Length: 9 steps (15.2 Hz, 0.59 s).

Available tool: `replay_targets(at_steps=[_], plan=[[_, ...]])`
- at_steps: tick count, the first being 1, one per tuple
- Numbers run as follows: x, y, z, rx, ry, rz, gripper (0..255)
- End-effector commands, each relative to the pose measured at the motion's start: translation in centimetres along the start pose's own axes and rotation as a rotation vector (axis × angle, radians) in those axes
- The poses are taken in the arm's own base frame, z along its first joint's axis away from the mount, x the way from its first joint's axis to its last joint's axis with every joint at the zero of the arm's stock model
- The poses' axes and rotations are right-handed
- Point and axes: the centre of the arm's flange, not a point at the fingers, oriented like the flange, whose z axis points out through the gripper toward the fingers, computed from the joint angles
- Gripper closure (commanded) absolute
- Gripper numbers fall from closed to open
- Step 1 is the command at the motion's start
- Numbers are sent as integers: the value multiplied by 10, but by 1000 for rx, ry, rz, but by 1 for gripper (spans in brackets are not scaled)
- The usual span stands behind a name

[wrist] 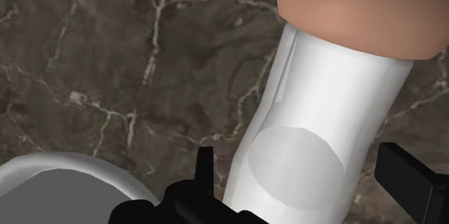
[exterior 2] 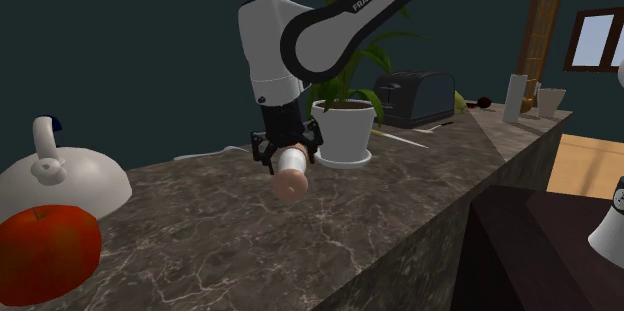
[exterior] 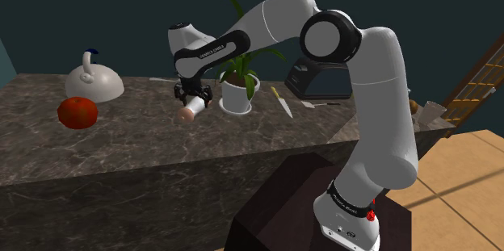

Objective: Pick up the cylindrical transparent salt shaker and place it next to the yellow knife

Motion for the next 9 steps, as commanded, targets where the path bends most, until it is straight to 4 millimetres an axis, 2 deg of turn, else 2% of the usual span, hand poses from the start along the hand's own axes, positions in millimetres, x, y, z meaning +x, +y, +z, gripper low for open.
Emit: replay_targets(at_steps=[1, 2, 3, 9], plan=[[0, 0, 0, 0, 0, 0, 0], [0, 0, 0, 0, 0, 0, 0], [0, 0, 0, 0, 0, 0, 255], [0, 0, 0, 0, 0, 0, 255]])
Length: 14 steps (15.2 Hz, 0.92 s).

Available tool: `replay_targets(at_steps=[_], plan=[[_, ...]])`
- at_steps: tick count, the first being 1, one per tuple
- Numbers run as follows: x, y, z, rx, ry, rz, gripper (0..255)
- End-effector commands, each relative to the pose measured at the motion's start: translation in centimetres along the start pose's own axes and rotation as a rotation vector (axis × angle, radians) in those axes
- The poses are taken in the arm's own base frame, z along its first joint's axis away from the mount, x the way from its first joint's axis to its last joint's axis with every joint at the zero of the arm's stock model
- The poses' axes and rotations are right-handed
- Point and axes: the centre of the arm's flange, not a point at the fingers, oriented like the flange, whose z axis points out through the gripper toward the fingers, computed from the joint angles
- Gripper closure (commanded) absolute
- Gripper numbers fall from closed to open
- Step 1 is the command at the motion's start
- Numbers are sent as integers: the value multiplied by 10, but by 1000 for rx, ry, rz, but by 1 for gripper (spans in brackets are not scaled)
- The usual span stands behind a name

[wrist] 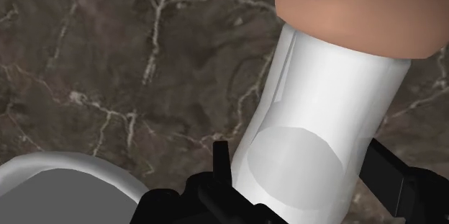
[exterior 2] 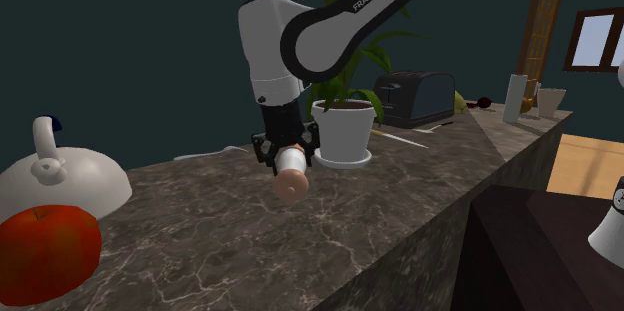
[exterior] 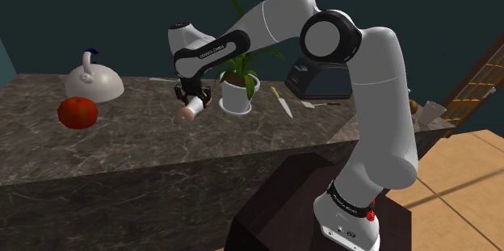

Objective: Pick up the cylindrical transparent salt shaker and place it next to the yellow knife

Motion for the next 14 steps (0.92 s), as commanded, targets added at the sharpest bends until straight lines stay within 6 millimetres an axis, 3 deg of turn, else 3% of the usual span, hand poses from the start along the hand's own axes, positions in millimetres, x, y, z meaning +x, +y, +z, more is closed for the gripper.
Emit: replay_targets(at_steps=[1, 3, 14], plan=[[0, 0, 0, -1, 0, 0, 255], [0, 0, 0, -1, 0, 0, 255], [9, 10, -56, -1, 0, 0, 255]])
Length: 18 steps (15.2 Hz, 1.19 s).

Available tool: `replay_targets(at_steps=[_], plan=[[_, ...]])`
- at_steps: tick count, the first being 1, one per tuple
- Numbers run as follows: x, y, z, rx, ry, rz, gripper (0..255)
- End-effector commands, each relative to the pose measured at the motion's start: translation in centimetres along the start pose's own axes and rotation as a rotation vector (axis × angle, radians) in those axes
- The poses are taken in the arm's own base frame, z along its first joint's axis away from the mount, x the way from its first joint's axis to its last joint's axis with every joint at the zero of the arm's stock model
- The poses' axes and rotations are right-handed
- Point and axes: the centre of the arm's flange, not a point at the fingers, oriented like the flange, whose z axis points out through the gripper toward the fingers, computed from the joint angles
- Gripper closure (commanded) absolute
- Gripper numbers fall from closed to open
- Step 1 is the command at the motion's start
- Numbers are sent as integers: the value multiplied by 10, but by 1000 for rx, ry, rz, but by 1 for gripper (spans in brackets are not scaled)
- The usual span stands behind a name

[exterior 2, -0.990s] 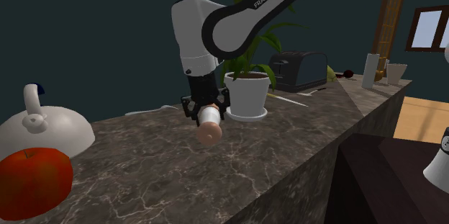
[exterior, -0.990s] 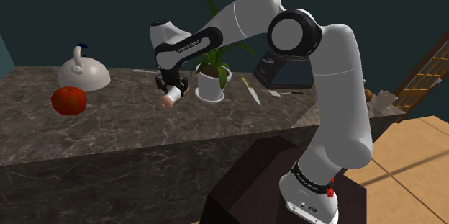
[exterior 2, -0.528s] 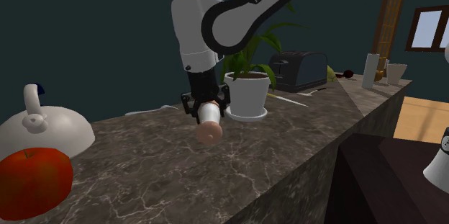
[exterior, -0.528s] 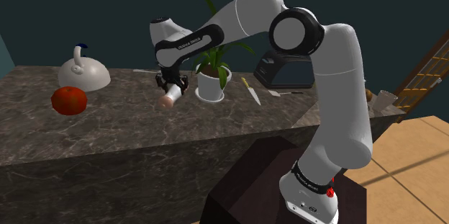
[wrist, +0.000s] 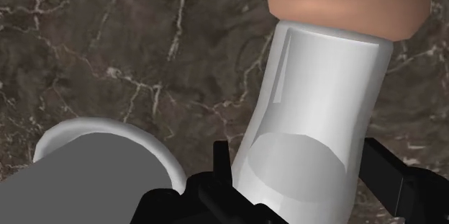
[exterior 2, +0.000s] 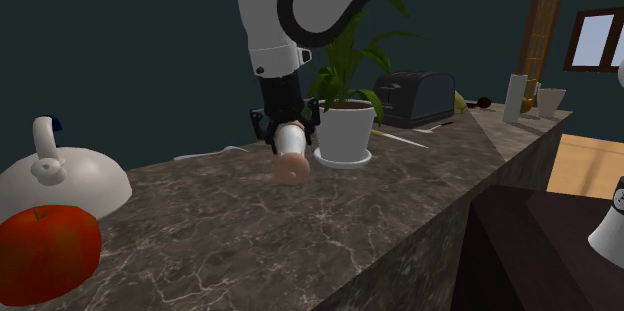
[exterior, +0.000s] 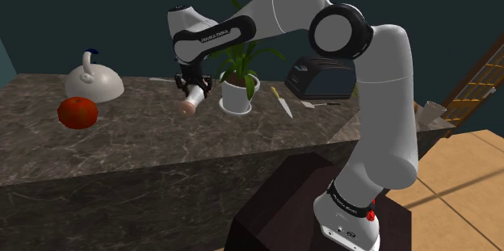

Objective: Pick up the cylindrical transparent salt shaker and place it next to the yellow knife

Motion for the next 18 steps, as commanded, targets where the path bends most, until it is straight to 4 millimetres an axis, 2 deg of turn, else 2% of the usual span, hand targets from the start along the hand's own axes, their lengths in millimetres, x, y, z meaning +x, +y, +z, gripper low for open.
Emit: replay_targets(at_steps=[1, 16, 17, 18], plan=[[2, 2, -10, 0, 0, 0, 255], [14, 16, -87, 0, 0, 0, 255], [14, 16, -88, 0, 0, 0, 255], [16, 29, -85, 0, 0, 0, 255]])
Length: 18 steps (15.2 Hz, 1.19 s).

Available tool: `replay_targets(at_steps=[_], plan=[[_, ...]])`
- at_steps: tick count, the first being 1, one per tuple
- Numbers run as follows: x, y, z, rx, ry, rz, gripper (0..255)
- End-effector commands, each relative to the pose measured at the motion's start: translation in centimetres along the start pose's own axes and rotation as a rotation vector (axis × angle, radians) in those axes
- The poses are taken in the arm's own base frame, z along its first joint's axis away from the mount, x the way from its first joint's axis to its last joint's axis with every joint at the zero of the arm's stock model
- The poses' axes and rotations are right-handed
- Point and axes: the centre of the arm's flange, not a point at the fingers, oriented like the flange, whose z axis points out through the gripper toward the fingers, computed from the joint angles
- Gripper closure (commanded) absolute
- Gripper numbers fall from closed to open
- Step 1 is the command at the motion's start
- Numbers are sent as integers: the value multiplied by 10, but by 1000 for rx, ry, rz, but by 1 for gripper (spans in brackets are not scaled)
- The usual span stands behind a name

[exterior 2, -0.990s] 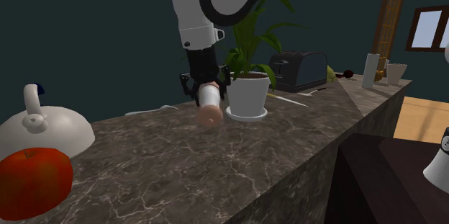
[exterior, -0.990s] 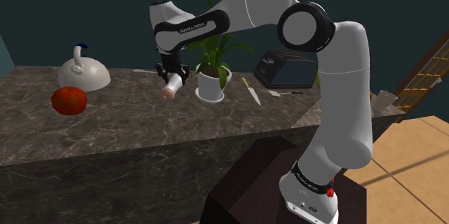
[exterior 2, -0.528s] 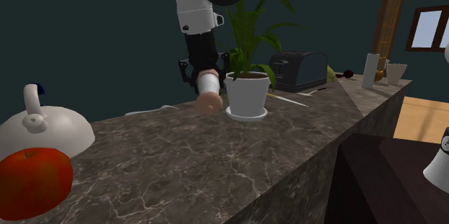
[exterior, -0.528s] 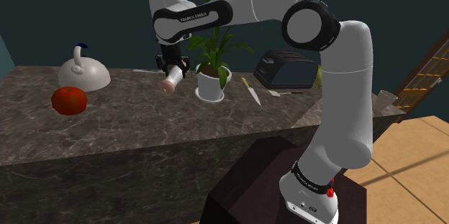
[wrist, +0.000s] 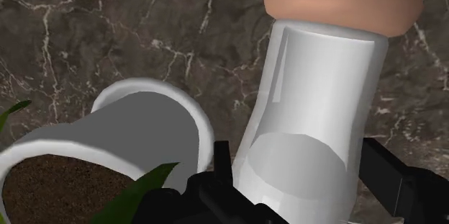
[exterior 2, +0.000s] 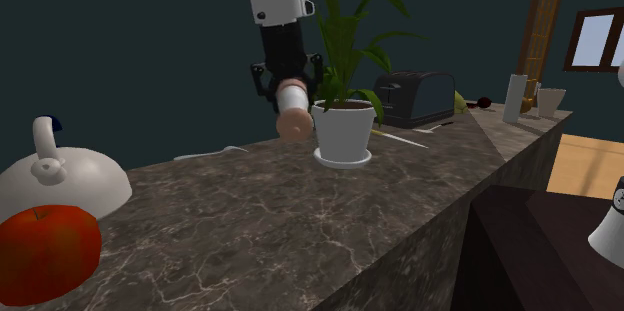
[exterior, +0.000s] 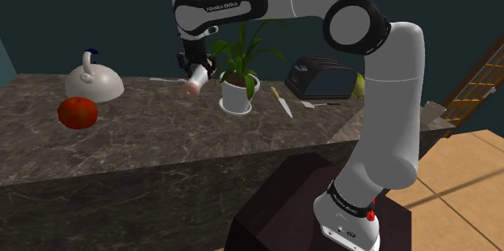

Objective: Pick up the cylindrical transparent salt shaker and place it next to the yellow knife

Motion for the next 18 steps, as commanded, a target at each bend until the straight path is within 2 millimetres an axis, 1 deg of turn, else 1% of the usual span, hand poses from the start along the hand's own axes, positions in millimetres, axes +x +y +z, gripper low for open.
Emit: replay_targets(at_steps=[1, 16, 17, 18], plan=[[2, 19, 2, 0, 0, 0, 255], [28, 211, 41, 0, 0, 0, 255], [28, 169, -4, 238, 106, 3, 0], [28, 169, -4, 238, 106, 3, 0]])
